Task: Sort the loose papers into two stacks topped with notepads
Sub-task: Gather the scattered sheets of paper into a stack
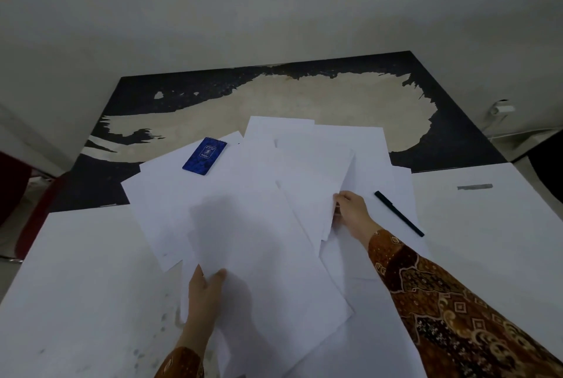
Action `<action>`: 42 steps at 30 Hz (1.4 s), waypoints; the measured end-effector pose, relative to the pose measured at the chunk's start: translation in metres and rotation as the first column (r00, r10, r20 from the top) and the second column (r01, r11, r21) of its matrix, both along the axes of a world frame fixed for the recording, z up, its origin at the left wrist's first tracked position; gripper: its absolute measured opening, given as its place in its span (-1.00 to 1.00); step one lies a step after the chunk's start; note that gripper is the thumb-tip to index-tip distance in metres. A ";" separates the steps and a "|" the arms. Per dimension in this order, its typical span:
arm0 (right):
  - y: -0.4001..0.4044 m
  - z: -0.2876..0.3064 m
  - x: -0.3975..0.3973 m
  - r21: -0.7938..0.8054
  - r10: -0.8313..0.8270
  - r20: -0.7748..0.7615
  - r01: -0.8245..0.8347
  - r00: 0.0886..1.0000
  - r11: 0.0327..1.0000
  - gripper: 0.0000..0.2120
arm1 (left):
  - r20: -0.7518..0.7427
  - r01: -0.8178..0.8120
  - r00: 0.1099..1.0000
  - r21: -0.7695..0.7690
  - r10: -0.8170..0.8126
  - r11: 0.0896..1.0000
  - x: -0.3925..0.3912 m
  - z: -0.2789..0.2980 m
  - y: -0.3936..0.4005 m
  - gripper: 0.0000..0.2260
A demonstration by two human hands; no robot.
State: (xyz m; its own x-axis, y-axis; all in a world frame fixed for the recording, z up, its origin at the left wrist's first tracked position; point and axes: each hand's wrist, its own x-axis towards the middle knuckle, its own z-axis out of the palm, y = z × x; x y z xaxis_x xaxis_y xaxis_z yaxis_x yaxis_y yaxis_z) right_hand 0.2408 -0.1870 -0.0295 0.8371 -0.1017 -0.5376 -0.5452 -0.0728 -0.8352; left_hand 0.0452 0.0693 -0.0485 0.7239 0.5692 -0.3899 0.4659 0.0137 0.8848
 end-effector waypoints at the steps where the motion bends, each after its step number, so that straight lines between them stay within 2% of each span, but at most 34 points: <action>1: 0.000 0.003 -0.001 0.035 -0.020 -0.001 0.020 1.000 0.999 -0.80 | -0.004 -0.013 1.000 0.020 0.013 1.000 -0.004 0.000 0.004 -0.71; 5: -0.002 0.018 -0.006 0.135 -0.048 -0.007 0.048 0.999 0.990 -0.88 | -0.012 -0.036 0.999 0.041 0.036 0.999 -0.012 0.004 0.016 -0.64; 8: -0.005 0.035 -0.008 0.159 -0.088 0.021 0.083 0.996 0.984 -0.86 | -0.035 -0.044 0.998 0.033 0.045 0.998 -0.014 0.005 0.016 -0.65; 12: -0.011 0.082 -0.015 0.222 -0.086 0.151 0.051 0.985 0.974 -0.92 | -0.059 -0.015 0.998 0.045 0.018 0.999 -0.018 0.005 0.008 -0.64; 14: -0.012 0.113 -0.021 0.263 -0.054 0.231 -0.009 0.971 0.965 -0.99 | -0.076 0.010 0.997 0.027 -0.008 1.000 -0.019 0.001 0.004 -0.62; 19: -0.020 0.179 -0.047 0.332 0.093 0.420 -0.248 0.903 0.910 -0.88 | -0.083 0.020 0.996 -0.049 -0.024 0.999 -0.030 0.008 -0.009 -0.62; 23: -0.038 0.186 -0.071 0.384 0.160 0.419 -0.334 0.894 0.861 -0.87 | -0.084 0.022 0.996 -0.101 -0.031 0.995 -0.042 0.008 -0.013 -0.69; 25: -0.046 0.167 -0.082 0.301 0.273 0.355 -0.385 0.894 0.872 -0.89 | -0.101 0.015 0.995 -0.114 -0.027 0.993 -0.045 0.006 -0.013 -0.69; 29: -0.055 0.100 -0.104 0.047 0.475 0.118 -0.483 0.872 0.875 -0.98 | -0.121 -0.016 0.993 -0.198 -0.009 0.980 -0.045 0.009 -0.012 -0.66; 32: -0.053 0.055 -0.123 -0.062 0.528 0.020 -0.526 0.849 0.848 -0.92 | -0.197 -0.159 0.975 -0.281 0.105 0.946 -0.041 0.015 -0.012 -0.50; 35: -0.044 0.024 -0.134 -0.151 0.499 -0.003 -0.494 0.867 0.856 -0.87 | -0.236 -0.246 0.957 -0.363 0.166 0.899 -0.042 0.014 -0.010 -0.37; 37: -0.036 0.011 -0.137 -0.185 0.470 0.005 -0.461 0.883 0.868 -0.89 | -0.204 -0.211 0.968 -0.361 0.144 0.908 -0.043 0.015 -0.013 -0.37; 39: -0.030 0.005 -0.138 -0.224 0.465 0.022 -0.449 0.885 0.865 -0.87 | -0.172 -0.125 0.982 -0.279 0.078 0.952 -0.046 0.014 -0.014 -0.40; 42: -0.022 0.002 -0.138 -0.274 0.492 0.012 -0.471 0.870 0.839 -0.81 | -0.139 -0.037 0.990 -0.199 0.009 0.979 -0.051 0.009 -0.012 -0.54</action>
